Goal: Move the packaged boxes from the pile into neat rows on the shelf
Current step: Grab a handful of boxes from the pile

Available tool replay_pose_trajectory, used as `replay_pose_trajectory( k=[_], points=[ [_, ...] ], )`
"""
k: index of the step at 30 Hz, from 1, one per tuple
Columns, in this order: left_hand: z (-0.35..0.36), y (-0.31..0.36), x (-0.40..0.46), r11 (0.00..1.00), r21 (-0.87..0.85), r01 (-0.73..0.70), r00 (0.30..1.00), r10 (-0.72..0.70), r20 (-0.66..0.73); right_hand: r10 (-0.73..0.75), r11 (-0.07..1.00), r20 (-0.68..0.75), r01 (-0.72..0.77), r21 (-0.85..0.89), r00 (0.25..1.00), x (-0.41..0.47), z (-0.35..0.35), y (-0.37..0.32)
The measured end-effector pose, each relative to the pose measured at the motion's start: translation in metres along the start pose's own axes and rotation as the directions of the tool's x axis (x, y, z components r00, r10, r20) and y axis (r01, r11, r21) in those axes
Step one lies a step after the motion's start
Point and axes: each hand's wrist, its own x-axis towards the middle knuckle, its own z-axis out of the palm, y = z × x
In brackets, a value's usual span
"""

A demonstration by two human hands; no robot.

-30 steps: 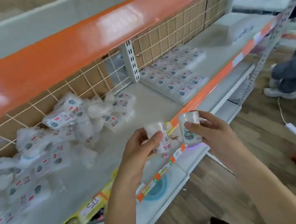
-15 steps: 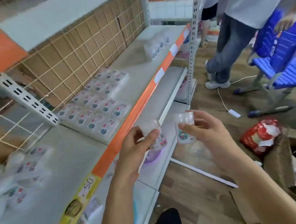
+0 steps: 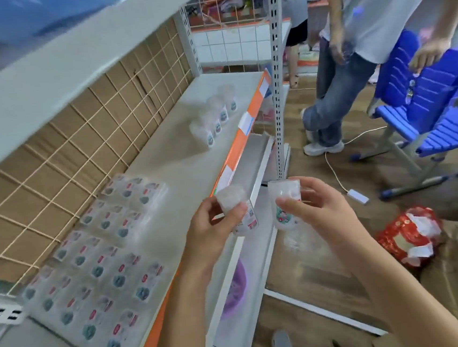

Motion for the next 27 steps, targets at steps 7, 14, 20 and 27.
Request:
replay_pose_trajectory(
  k=[7, 14, 20, 27],
  points=[
    [0.004, 0.018, 0.068, 0.999, -0.031, -0.009, 0.998, 0.007, -0.064, -0.01, 0.999, 0.08, 0.013, -0.035, 0.997, 0.085, 0.003, -0.025],
    [0.011, 0.039, 0.13, 0.997, -0.034, -0.069, 0.961, 0.058, -0.27, -0.022, 0.996, 0.274, 0.045, -0.079, 0.961, 0.194, 0.013, -0.045],
    [0.033, 0.062, 0.167, 0.991, -0.085, -0.105, 0.857, 0.047, -0.513, -0.028, 0.984, 0.483, 0.11, -0.143, 0.875, 0.282, 0.016, -0.081],
    [0.053, 0.092, 0.189, 0.994, -0.014, -0.112, 0.7, 0.069, -0.711, -0.044, 0.962, 0.653, 0.208, -0.176, 0.756, 0.351, 0.03, -0.109]
  ],
)
